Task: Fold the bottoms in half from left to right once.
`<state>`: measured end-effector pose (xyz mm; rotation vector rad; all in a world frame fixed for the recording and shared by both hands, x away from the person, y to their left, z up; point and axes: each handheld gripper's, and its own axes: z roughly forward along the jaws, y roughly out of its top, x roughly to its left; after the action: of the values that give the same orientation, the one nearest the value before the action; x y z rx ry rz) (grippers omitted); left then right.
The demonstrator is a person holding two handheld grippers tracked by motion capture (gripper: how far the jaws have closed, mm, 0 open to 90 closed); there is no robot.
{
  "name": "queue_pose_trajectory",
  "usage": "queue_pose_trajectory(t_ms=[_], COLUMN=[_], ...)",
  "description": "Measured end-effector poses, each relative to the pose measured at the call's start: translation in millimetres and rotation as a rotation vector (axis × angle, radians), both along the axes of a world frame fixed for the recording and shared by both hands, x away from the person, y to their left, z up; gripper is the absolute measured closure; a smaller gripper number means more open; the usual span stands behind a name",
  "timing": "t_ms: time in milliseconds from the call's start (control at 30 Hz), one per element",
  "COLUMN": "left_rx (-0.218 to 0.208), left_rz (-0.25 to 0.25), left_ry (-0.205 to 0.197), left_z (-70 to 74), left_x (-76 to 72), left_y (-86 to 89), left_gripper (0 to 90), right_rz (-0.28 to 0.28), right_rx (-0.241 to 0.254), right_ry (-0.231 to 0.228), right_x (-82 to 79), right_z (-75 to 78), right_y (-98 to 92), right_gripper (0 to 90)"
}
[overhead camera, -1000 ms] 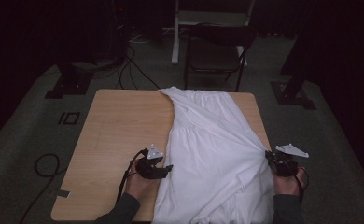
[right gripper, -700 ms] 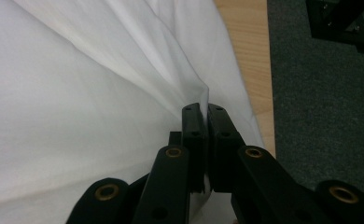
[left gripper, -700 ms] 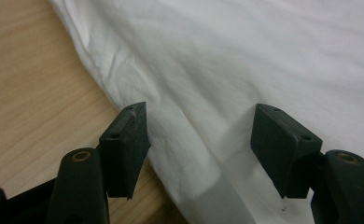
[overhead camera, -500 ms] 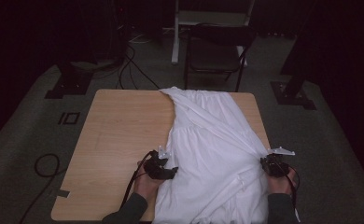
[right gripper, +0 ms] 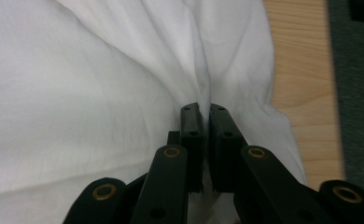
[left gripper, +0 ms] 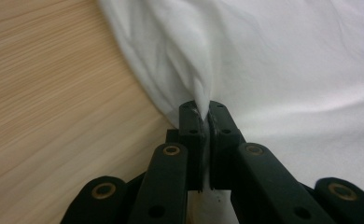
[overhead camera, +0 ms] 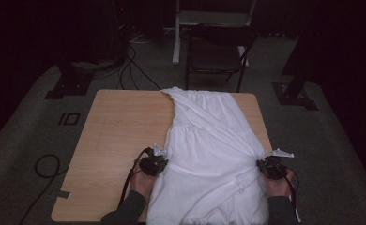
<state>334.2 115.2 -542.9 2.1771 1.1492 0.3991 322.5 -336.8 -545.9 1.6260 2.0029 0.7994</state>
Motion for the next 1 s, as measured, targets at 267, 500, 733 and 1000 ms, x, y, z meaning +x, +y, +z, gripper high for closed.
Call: queue_pose_trajectory(t_ms=[267, 500, 733, 1000], left_rx=[-0.023, 0.018, -0.027, -0.041], left_rz=[0.154, 0.272, 0.265, 0.228], left_ry=[0.008, 0.005, 0.008, 0.008], left_z=[-0.1, 2.1, 6.9, 11.3], left_x=[5.5, 12.1, 3.7, -6.4], left_y=[68.2, 103.9, 113.4, 108.0], left_gripper=[86.1, 86.0, 82.0, 60.0], right_rz=[0.151, 0.264, 0.292, 0.291], right_rx=[0.035, 0.072, 0.11, 0.046], right_ry=[0.015, -0.007, -0.048, -0.092], right_x=[-6.0, -11.5, -23.8, -40.1], right_z=[0.3, 5.4, 16.7, 23.3], right_y=[44.6, 84.3, 89.8, 95.6], right_gripper=[84.7, 84.8, 88.6, 69.0])
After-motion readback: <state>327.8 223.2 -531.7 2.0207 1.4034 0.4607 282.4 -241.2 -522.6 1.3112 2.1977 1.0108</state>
